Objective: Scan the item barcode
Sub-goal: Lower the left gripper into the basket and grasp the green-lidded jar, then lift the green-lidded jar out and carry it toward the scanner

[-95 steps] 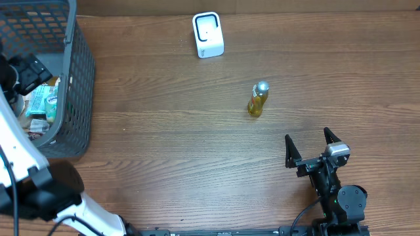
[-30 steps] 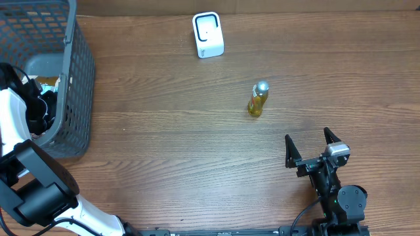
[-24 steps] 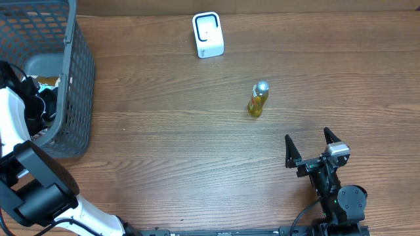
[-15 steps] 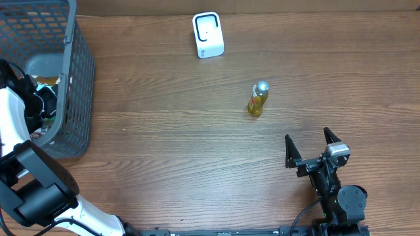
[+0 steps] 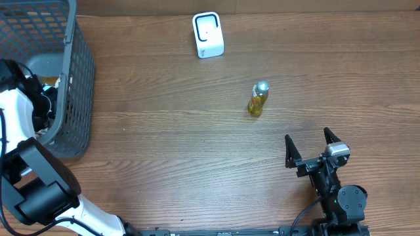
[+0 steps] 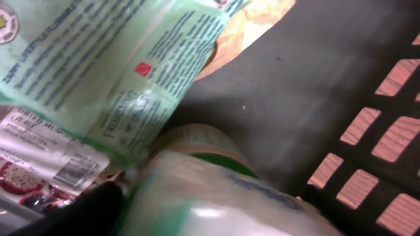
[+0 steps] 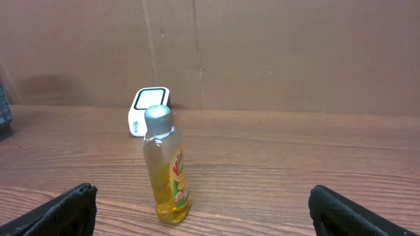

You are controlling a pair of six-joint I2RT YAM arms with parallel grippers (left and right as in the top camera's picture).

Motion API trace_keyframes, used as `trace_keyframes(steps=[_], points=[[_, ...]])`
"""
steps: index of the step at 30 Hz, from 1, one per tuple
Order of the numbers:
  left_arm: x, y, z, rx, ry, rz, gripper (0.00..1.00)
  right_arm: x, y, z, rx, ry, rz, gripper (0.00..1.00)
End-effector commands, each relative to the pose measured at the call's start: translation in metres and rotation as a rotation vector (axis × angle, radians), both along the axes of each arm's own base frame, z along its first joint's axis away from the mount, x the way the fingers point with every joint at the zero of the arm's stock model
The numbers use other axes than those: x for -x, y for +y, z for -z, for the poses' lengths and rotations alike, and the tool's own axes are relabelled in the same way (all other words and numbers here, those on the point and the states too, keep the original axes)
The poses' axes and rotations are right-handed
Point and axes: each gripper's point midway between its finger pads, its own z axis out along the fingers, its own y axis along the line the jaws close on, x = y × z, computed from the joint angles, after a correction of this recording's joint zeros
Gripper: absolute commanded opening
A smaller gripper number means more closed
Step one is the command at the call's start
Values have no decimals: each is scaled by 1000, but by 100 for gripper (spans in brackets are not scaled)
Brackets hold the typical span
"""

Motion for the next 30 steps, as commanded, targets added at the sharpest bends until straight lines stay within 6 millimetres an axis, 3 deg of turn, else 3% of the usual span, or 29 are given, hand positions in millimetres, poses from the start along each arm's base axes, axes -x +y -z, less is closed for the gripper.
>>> trace_keyframes(steps=[1,6,11,15,16,19,21,25,27,30], points=[[1,-4,2,4,8,13,68,0,-1,2,4,-4,3,100],[-3,-1,-15,-9,-10,13,64,0,-1,2,4,-4,3,100],[-18,14,-73,-77,-68,-1,55,0,-1,2,4,-4,3,100],[-30,22,-148,-130,-184,-43,54,0,-1,2,4,-4,3,100],[-31,22,-187,-155,-246,-66,54,0,-1,2,4,-4,3,100],[-30,18,-248,-188,-367,-96,52,0,-1,2,4,-4,3,100],[-26,7,-281,-180,-442,-105,49,0,-1,2,4,-4,3,100],[-13,-23,-313,-143,-490,-99,43,0,-1,2,4,-4,3,100],[-8,-47,-316,-107,-479,-56,43,0,-1,2,4,-4,3,100],[-3,-98,-303,-5,-405,48,43,0,-1,2,4,-4,3,100]])
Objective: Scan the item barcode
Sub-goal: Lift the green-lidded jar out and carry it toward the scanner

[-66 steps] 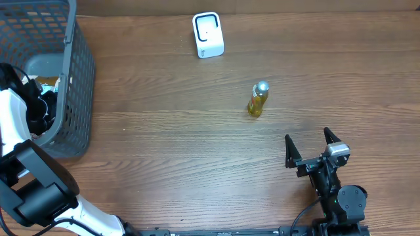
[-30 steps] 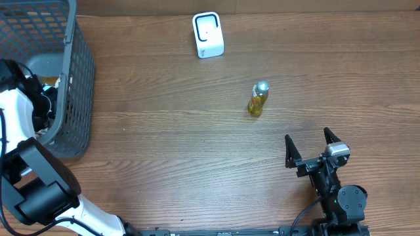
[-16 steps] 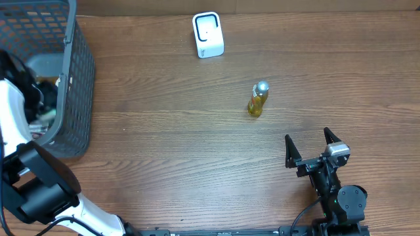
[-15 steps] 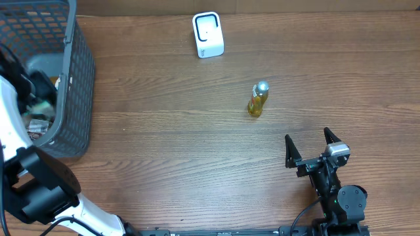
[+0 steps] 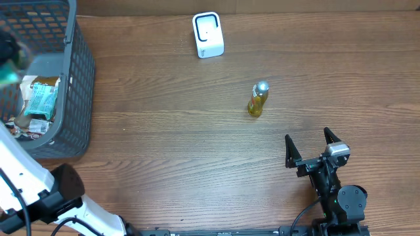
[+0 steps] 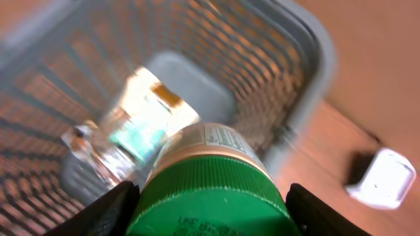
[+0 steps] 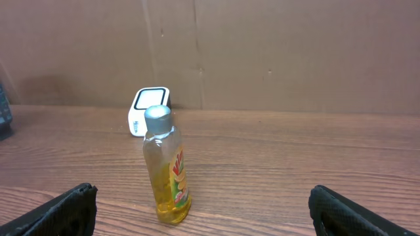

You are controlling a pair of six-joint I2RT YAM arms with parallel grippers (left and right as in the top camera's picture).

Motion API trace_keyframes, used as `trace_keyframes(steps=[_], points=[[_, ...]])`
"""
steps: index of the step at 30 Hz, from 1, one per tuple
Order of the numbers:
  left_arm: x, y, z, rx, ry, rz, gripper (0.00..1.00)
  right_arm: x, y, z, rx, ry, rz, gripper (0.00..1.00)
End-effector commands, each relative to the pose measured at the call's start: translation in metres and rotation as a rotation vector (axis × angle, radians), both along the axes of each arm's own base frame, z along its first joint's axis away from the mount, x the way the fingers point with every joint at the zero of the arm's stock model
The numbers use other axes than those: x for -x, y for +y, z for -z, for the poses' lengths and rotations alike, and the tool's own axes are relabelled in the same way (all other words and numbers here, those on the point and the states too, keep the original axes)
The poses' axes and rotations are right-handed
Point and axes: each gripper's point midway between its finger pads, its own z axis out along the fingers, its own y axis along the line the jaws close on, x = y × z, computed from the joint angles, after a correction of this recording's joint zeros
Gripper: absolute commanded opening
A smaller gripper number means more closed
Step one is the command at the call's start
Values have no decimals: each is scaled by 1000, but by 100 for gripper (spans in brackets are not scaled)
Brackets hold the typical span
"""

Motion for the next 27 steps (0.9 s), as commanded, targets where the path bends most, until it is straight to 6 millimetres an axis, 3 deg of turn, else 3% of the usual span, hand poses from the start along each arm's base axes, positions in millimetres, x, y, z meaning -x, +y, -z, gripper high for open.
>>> trace_keyframes(steps=[1,4,8,10,14,20,23,27], points=[[-9,-72,-1,105,-2,186,43,0,-1,2,4,-4,3,100],[-21,-135,10,135,40,354,41,0,-1,2,4,-4,3,100],[-25,-195,23,88,105,434,40,0,-1,2,4,-4,3,100],[-23,-238,31,29,139,490,41,0,-1,2,4,-4,3,100],[-19,-295,47,-48,185,609,43,0,-1,2,4,-4,3,100],[-17,-354,86,-75,282,736,45,0,-1,2,4,-4,3,100],[-18,-372,106,-77,333,773,45,0,-1,2,4,-4,3,100],[-21,-382,127,-59,384,747,44,0,-1,2,4,-4,3,100]])
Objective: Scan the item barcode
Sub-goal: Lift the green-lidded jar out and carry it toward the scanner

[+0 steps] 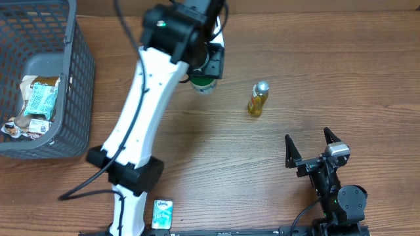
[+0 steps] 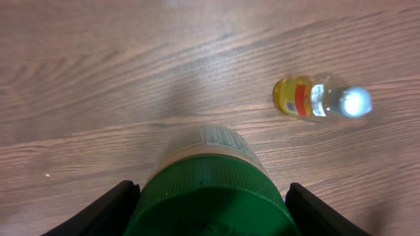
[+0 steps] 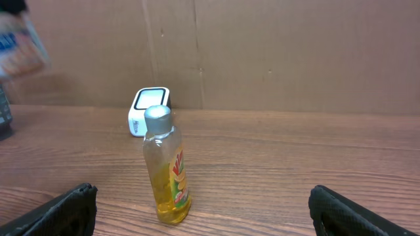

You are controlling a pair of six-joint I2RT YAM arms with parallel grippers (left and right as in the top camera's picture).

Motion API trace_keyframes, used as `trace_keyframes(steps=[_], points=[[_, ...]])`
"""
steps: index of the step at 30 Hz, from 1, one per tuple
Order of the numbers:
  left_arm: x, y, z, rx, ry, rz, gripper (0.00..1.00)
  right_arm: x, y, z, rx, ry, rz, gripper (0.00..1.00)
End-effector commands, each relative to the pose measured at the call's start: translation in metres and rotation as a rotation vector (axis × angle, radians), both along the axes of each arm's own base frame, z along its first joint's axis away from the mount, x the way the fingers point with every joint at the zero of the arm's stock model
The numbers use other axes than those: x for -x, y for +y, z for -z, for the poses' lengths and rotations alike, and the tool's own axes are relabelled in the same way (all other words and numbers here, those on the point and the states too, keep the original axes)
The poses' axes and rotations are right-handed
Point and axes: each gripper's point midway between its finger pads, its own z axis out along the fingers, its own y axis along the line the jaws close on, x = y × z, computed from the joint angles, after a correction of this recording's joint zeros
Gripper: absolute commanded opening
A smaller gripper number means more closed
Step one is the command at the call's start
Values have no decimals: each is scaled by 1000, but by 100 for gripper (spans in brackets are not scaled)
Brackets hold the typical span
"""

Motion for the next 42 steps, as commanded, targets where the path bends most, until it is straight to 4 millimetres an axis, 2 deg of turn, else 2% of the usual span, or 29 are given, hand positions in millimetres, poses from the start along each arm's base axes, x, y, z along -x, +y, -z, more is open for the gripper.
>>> trace_keyframes(steps=[1,5,10,18,28,34,42], points=[[-5,-4,15,-13,28,-57,44,0,-1,2,4,-4,3,100],[-8,-6,30,-18,67,-108,42,0,-1,2,4,-4,3,100],[-3,-3,47,-39,125,-177,42,0,-1,2,4,-4,3,100],[9,6,96,-97,252,-340,43,0,-1,2,4,-4,3,100],[19,11,143,-102,335,-683,40,0,-1,2,4,-4,3,100],[23,10,158,-96,359,-769,40,0,-1,2,4,-4,3,100],[22,2,160,-69,364,-759,40,0,-1,2,4,-4,3,100]])
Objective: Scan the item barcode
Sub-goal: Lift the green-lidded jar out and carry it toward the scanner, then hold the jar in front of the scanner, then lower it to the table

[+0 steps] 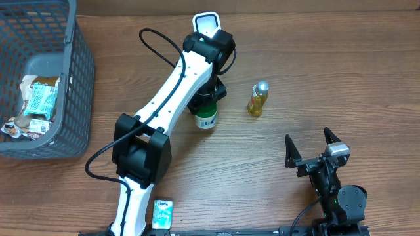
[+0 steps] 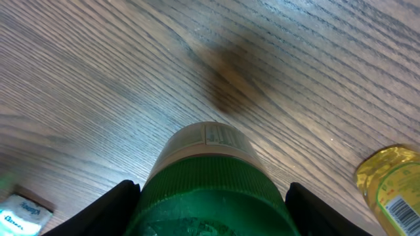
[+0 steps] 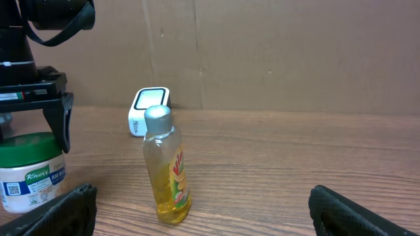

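A white jar with a green lid (image 1: 207,117) stands upright at the table's middle, left of the yellow bottle (image 1: 258,99). My left gripper (image 1: 207,105) is shut on its lid (image 2: 210,196) from above, with a finger on each side. In the right wrist view the jar (image 3: 31,177) shows a square code on its label and sits at or just above the wood. The white scanner (image 1: 208,23) stands at the back, partly behind the left arm. My right gripper (image 1: 313,145) rests open near the front right, nothing between its fingers.
A grey wire basket (image 1: 73,85) with several packets is at the far left. The yellow bottle (image 3: 167,172) stands between the jar and the right gripper. A small teal packet (image 1: 162,213) lies by the front edge.
The left gripper, still holding the green-lidded jar, has moved from just in front of the scanner toward the table's middle and lower, beside the yellow bottle. The right arm has not moved.
The left gripper was down in the basket among packets, against the jar. Then it held the jar above the basket. Then it held the jar close in front of the scanner, and now low over the table left of the yellow bottle.
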You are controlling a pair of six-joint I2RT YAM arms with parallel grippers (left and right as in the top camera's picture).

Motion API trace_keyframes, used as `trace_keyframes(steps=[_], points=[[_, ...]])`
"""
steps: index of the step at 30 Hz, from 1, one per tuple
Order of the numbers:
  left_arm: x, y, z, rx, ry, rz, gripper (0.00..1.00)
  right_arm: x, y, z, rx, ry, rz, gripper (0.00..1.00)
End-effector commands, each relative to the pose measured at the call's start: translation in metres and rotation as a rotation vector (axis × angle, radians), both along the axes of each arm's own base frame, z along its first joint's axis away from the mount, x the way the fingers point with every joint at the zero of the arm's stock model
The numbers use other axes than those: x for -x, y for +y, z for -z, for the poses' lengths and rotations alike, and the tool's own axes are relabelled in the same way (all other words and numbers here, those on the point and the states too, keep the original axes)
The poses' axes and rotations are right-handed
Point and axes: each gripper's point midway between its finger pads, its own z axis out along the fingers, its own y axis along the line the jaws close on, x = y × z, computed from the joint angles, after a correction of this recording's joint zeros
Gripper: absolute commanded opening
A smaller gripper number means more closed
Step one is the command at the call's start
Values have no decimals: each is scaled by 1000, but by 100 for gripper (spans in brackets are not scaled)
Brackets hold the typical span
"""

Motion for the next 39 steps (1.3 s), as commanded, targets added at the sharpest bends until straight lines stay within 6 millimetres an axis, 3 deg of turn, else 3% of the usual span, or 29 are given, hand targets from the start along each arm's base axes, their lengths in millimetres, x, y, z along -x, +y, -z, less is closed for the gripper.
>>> trace_keyframes(steps=[1,25,39], points=[[3,-5,-1,9,-2,-24,40,0,-1,2,5,-4,3,100],[3,-13,0,10,-21,-42,40,0,-1,2,4,-4,3,100],[1,-30,20,32,-54,-77,43,0,-1,2,4,-4,3,100]])
